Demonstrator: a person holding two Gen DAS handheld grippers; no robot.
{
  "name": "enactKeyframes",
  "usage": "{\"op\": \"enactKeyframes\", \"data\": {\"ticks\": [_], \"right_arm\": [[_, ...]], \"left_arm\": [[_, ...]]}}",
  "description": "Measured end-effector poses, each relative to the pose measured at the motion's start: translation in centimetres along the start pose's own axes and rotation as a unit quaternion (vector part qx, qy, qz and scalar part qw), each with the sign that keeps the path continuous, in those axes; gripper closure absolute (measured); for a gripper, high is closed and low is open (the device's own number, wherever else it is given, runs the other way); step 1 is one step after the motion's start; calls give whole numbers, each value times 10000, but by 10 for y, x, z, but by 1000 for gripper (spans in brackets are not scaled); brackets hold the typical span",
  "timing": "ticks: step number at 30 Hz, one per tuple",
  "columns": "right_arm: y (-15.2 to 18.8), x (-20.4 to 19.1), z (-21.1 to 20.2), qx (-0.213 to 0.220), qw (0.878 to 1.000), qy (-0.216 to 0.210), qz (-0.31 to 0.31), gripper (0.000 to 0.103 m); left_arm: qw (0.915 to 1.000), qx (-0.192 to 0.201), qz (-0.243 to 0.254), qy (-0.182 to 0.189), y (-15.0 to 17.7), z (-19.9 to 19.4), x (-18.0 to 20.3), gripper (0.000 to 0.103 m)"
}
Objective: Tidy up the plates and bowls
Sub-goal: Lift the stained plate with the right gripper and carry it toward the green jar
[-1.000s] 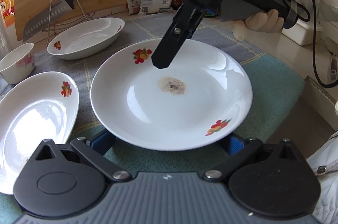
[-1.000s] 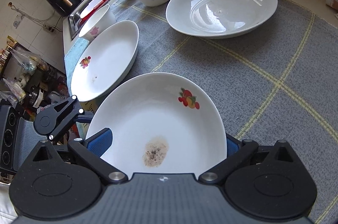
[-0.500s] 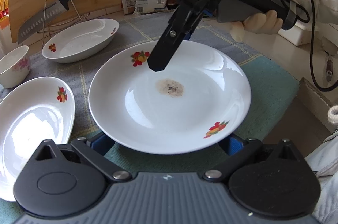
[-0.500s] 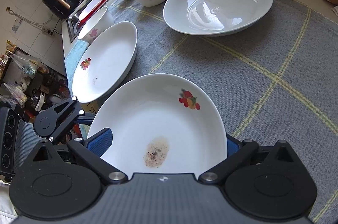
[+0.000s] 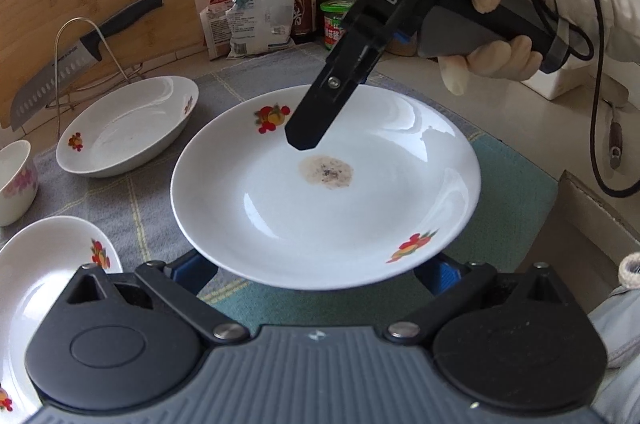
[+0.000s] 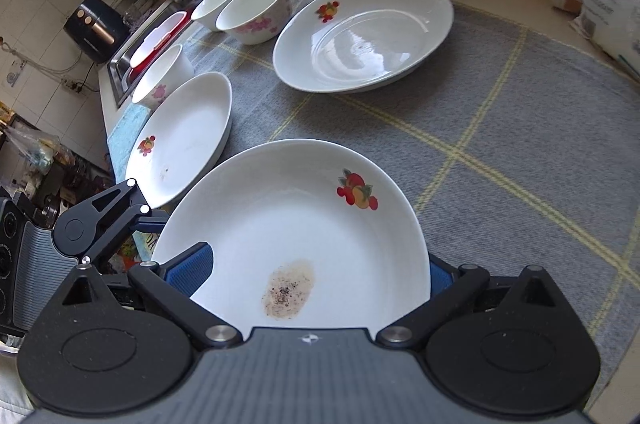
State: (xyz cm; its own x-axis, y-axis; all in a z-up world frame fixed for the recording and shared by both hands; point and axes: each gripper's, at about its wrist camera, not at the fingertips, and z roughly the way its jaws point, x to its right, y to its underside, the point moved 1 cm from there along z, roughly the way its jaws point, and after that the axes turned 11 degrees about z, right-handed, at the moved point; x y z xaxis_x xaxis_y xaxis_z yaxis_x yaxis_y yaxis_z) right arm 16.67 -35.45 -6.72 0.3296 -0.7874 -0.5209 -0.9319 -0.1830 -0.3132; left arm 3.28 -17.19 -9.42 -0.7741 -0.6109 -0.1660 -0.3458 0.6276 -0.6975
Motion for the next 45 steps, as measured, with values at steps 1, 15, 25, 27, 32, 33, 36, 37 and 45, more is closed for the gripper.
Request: {"op": "enactKeyframes", "data": {"ticks": [1, 15, 25, 27, 32, 33, 36, 37, 45], "right_arm": [[0, 3, -3, 41, 10000, 29, 25, 0], [1, 45, -38, 435, 9981, 287, 325, 0], [-4, 74, -49, 599, 9962, 431, 463, 0], [-5, 79, -50, 626, 9957, 467, 494, 0], [-9, 92, -50, 664, 9948, 534, 554, 0], [-9, 94, -50, 671, 9946, 546, 570, 0], [-10, 98, -50, 693, 9942, 591, 565, 0], [-11, 99, -50, 695, 9943, 589, 560, 0], [-17, 105, -44, 683, 9944, 623, 510, 0]], "left_arm": [[10000, 28, 24, 17, -3, 2, -1, 1], [9986, 217, 442, 190, -43, 40, -1, 1], [9972, 191, 666, 271, -62, 71, 3, 1], [9972, 148, 679, 287, -66, 78, 3, 1], [9973, 119, 639, 345, -73, 91, 1, 1], [9972, 106, 645, 359, -74, 93, 1, 1], [9971, 82, 659, 375, -77, 99, 0, 1], [9970, 63, 668, 382, -77, 101, 1, 1], [9972, -91, 563, 475, -80, 111, 1, 1]]}}
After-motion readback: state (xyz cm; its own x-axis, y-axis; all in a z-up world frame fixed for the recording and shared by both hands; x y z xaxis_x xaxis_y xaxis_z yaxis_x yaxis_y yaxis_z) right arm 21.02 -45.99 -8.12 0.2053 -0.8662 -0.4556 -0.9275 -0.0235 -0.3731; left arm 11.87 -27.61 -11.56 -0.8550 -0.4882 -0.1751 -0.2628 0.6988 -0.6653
